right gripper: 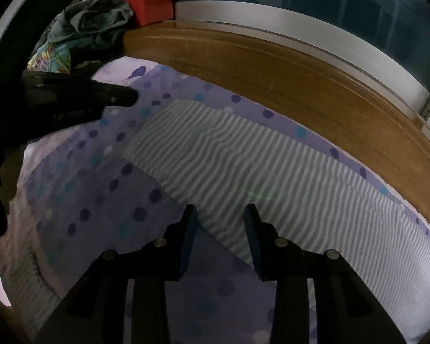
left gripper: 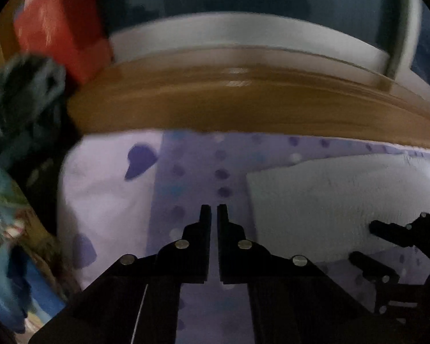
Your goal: Fold clothes
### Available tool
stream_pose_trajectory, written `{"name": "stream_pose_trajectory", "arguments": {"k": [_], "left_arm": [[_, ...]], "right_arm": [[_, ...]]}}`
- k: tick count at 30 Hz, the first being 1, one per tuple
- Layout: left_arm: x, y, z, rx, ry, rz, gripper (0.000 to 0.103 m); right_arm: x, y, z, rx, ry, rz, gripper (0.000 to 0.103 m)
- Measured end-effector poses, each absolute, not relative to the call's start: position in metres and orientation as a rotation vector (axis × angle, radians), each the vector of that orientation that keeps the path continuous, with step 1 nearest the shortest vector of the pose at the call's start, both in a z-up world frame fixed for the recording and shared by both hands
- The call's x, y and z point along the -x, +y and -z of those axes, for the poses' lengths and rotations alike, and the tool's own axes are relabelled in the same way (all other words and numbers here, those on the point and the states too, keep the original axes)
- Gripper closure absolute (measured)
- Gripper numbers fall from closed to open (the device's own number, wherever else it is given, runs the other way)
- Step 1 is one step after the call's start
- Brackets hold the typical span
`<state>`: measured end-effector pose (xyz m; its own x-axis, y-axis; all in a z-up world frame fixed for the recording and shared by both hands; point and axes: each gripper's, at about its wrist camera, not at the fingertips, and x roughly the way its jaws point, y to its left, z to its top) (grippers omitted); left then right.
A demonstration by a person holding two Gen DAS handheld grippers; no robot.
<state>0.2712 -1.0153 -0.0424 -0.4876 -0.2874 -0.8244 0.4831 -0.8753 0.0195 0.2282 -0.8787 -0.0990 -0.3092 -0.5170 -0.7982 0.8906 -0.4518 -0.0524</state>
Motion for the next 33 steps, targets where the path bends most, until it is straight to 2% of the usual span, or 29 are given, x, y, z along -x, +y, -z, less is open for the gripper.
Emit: {"name": "stream_pose_trajectory", "arguments": {"k": [6,7,8,9,10,12,20,21,26,31,33], "left_arm": [[-0.271,-1.022,0.036,-1.261,0.650,2.572,0.099],[-0.267,-1.018,0.035,-1.269,0.685,2.613,0.098],[-0.263,-1.013,0.036,-1.286,0.688,2.633,0.098],[-0.260,-1.010,0.038,-1.303,0.659,2.632,0.098],[-0.256,-1.007,0.042,-1.327,0.605,2.614,0.098],[-0.250,-1.006,0.052,-1.374,0.530,2.562,0.098],[-0.273,-1.025,0.048,-1.436,0.626,2.549,0.098],[-0.276,-1.020,0.044,-1.463,0.607,2.591,0.098],[-0.273,-0.962,0.034,-1.560,0.290,2.800,0.089],[-0.241,-0.955,0.040,-1.527,0.391,2.824,0.089],[-0.236,-0.956,0.051,-1.570,0.313,2.705,0.089]], "right_arm": [[-0.234,-0.886,0.100,-0.895,0.619,1.881,0.056],[-0.236,-0.888,0.100,-0.904,0.602,1.858,0.052],[-0.237,-0.889,0.099,-0.920,0.571,1.812,0.052],[-0.239,-0.891,0.098,-0.937,0.536,1.761,0.052],[-0.240,-0.889,0.094,-0.944,0.509,1.740,0.058],[-0.237,-0.878,0.086,-0.953,0.467,1.768,0.063],[-0.183,-0.764,0.077,-1.095,0.367,2.162,0.062],[-0.182,-0.750,0.077,-1.102,0.382,2.192,0.061],[-0.185,-0.715,0.085,-1.129,0.522,2.250,0.061],[-0.164,-0.727,0.090,-1.155,0.381,2.280,0.061],[-0.159,-0.738,0.100,-1.191,0.388,2.286,0.061]]}}
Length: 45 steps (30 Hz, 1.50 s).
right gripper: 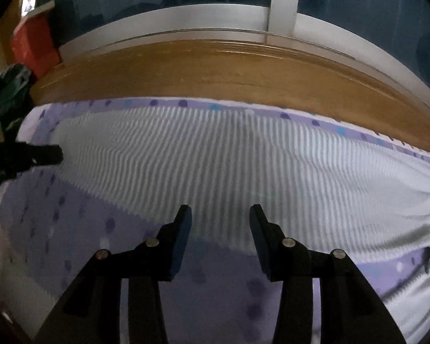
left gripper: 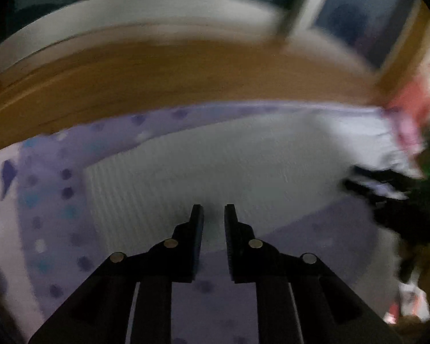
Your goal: Fold clothes
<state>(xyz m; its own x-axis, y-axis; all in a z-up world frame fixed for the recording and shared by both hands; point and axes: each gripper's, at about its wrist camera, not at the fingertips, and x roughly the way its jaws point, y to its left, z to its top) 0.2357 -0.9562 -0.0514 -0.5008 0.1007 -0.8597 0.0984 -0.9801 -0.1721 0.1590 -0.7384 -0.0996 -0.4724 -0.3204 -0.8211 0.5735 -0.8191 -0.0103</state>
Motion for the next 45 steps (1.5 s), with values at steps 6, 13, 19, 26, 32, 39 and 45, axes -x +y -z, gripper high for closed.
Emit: {"name": "stream_pose_trajectory", "arguments": {"k": [6,13,19,26,32,39,45], "left_arm": [[-0.259,-0.966,0.051,1.701,-0.264,-2.666,0.090],[-0.256,-0.968,0.050,1.709,-0.263,-2.651,0.090],[-0.270,-0.972,0.042,1.693,-0.297,-2.666,0.090],[-0.275,-0.939,0.032,1.722,-0.381,-2.642,0.087],[-0.297,-0.863,0.013,1.633,-0.475,-2.652,0.074],[-0.283,-0.735,0.009,1.499,-0.542,-2.545,0.074],[-0.253,-0.650,0.012,1.480,-0.505,-2.459,0.074]], "right_arm": [[-0.179,-0.730,0.102,-1.189,0.337,2.288,0.060],[-0.190,-0.736,0.087,-1.167,0.339,2.251,0.060],[-0.186,-0.755,0.102,-1.226,0.389,2.262,0.057],[-0.224,-0.703,0.090,-1.175,0.383,2.192,0.057],[-0.223,-0.621,0.072,-1.101,0.311,2.299,0.057],[-0.218,-0.520,0.068,-1.076,0.344,2.373,0.057],[-0.203,-0.450,0.072,-1.122,0.257,2.405,0.057]]}}
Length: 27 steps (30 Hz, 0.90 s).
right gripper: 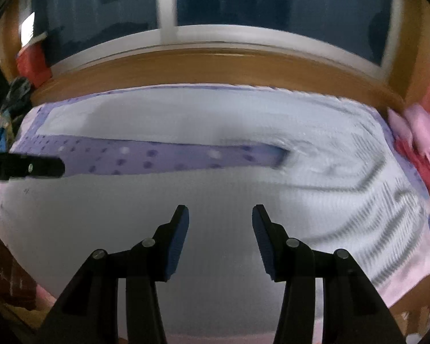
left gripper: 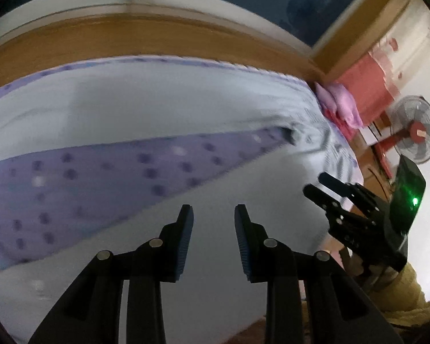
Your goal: Fold clothes
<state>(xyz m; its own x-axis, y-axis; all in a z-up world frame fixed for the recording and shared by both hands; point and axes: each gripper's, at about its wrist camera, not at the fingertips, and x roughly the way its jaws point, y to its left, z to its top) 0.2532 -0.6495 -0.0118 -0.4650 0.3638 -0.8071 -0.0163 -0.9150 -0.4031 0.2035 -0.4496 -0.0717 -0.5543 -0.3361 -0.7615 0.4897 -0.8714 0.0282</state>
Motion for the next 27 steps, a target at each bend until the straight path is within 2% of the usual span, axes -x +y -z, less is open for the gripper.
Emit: {"name": "stream_pose_trajectory", "arguments": {"k": [4,10,12,18,23,27], "left_arm": [[-0.239,-0.625,0.006,1.468,-0.474,-2.399,0.074],[-0.177,-0.578,0.014,1.393,-0.500,-2.262,0.074],[-0.163,-0.561,0.014,1.385,-0.467,-2.243,0.074],[-0.128,-0.510,0.022,1.420,-0.365,-2.173,0.073],[-0.103,-0.482,0.039,1.508,-0.338,-2.246,0.073],[-0.097,-0.474,0.047,1.578,-0.436,-2.270,0.072]], "right_arm": [[-0.184,-0.423,0.075,-1.145,0.159,2.422,0.057],[-0.162,-0.395,0.068,-1.180,0.206,2.454,0.057],[-0.153,-0.381,0.065,-1.162,0.214,2.492,0.057],[-0.113,-0.336,0.060,-1.213,0.084,2.496,0.057],[-0.064,-0.314,0.057,-1.168,0.126,2.454,0.057],[-0.018,-0.314,0.060,-1.179,0.166,2.296,0.057]]}}
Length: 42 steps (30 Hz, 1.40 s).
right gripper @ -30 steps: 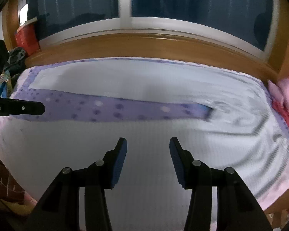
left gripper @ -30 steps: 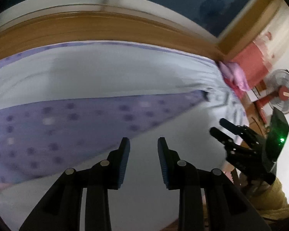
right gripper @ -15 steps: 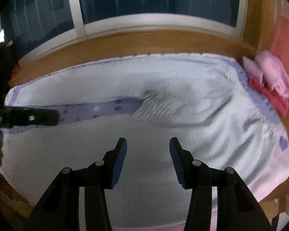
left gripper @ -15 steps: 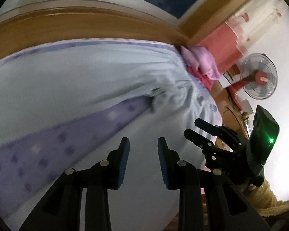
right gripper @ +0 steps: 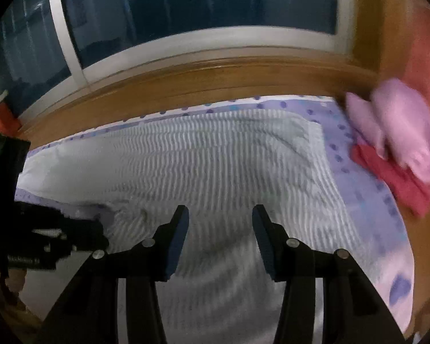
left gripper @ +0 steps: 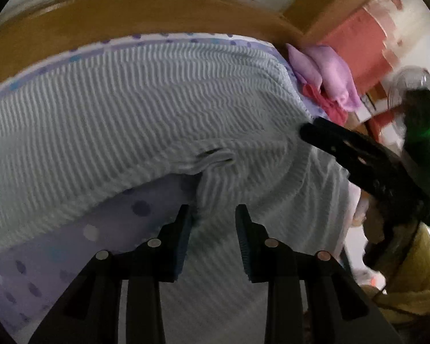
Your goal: Fold clothes
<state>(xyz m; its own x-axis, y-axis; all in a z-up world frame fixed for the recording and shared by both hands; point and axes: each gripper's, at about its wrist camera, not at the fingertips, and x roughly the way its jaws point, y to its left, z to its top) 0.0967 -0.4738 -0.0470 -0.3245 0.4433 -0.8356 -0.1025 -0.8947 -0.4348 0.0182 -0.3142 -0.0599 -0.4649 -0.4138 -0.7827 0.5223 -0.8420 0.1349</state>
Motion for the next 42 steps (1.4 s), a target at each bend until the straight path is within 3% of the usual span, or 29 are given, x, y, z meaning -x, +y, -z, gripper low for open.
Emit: {"name": "stream_pose_trajectory", "arguments": {"k": [5,9,14,20,21,22,25,32,35,42], "left_arm": [[-0.095,-0.468,0.046,1.588,-0.542,-2.354,0.068],[-0.095,-0.461,0.041,1.563,-0.591,-2.400,0.054],[-0.081,-0.451,0.049,1.608,-0.521,-2.406,0.053],[-0.075,-0.449,0.052,1.575,-0.563,-2.396,0.053],[-0.076,-0.448,0.053,1.556,-0.570,-2.379,0.062],[-0.078,-0.446,0.052,1.533,-0.585,-2.346,0.083],[-0.089,-0.442,0.045,1.487,-0.578,-2.313,0.091],[-0.121,-0.454,0.041,1.454,-0.670,-2.270,0.093],[-0.128,-0.451,0.050,1.496,-0.672,-2.240,0.098],[-0.140,-0.440,0.042,1.500,-0.619,-2.299,0.098]], "right_arm": [[0.014,-0.334,0.065,-1.096,0.342,2.115,0.057],[0.024,-0.348,0.074,-1.072,0.421,2.010,0.057],[0.036,-0.356,0.083,-1.053,0.476,1.989,0.057],[0.063,-0.358,0.095,-1.118,0.463,2.013,0.057],[0.066,-0.358,0.099,-1.131,0.463,2.015,0.057],[0.067,-0.358,0.101,-1.134,0.461,2.015,0.057],[0.066,-0.359,0.101,-1.125,0.478,2.029,0.057],[0.068,-0.357,0.100,-1.125,0.470,2.053,0.057],[0.067,-0.357,0.101,-1.125,0.478,2.060,0.057],[0.040,-0.355,0.077,-1.050,0.497,2.061,0.057]]}}
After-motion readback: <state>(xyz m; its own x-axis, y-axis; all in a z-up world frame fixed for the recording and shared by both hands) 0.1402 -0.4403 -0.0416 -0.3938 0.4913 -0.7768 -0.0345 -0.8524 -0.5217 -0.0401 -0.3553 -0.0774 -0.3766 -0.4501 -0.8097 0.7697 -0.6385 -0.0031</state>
